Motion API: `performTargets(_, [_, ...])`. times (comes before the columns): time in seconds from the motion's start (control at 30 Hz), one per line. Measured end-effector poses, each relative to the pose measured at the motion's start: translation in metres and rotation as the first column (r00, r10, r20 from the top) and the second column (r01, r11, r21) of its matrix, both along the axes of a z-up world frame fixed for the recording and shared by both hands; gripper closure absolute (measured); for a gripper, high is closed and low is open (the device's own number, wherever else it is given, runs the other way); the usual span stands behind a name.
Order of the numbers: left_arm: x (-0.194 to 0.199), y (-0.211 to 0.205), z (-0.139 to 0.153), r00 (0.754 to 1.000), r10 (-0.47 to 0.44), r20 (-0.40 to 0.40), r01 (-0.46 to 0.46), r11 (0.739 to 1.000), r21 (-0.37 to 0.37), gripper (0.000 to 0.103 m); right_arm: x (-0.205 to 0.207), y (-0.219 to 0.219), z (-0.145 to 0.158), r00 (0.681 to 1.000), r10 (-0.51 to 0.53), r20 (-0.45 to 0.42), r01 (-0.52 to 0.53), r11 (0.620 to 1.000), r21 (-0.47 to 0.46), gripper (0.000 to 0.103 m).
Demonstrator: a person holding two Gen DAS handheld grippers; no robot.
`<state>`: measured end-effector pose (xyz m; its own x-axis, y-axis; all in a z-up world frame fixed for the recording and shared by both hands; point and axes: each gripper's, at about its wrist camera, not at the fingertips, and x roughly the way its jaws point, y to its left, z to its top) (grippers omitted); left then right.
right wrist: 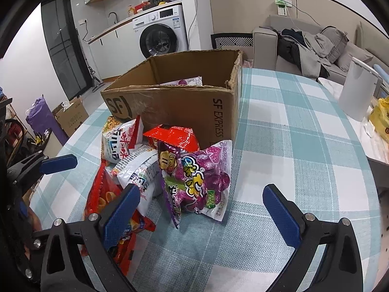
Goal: Organize snacks
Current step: 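Move both grippers back down toward the snack pile in front of the box, then grasp the red cone-snack bag with left gripper while right grasps purple grape candy bag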
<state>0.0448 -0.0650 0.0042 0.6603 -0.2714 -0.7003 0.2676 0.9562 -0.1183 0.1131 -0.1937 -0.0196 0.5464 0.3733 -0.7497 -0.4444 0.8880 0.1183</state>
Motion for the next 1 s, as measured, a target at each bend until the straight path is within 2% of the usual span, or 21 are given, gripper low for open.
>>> performTargets(0.47, [0.005, -0.008, -0.015, 0.999, -0.006, -0.044, 0.007, 0.999, 0.032, 0.001, 0.016, -0.007, -0.024, 0.996, -0.031, -0.082, 0.035, 0.998, 0.051, 0.001])
performTargets(0.63, [0.008, -0.006, -0.02, 0.998, -0.004, -0.058, 0.005, 1.0, 0.017, 0.001, 0.019, -0.004, -0.028, 0.995, -0.022, -0.096, 0.028, 0.997, 0.068, 0.014])
performTargets(0.73, [0.01, -0.004, -0.021, 0.998, -0.003, -0.064, 0.003, 1.0, 0.001, 0.002, 0.02, -0.003, -0.03, 0.995, -0.015, -0.103, 0.023, 0.996, 0.082, 0.016])
performTargets(0.83, [0.011, -0.004, -0.023, 0.998, -0.008, -0.067, 0.008, 1.0, -0.01, 0.007, 0.022, -0.001, -0.031, 0.995, -0.01, -0.102, 0.018, 0.996, 0.082, 0.018])
performTargets(1.0, [0.011, -0.005, -0.026, 0.997, -0.024, -0.073, 0.022, 0.999, -0.032, 0.026, 0.024, 0.001, -0.03, 0.995, 0.002, -0.1, 0.009, 0.994, 0.107, 0.025])
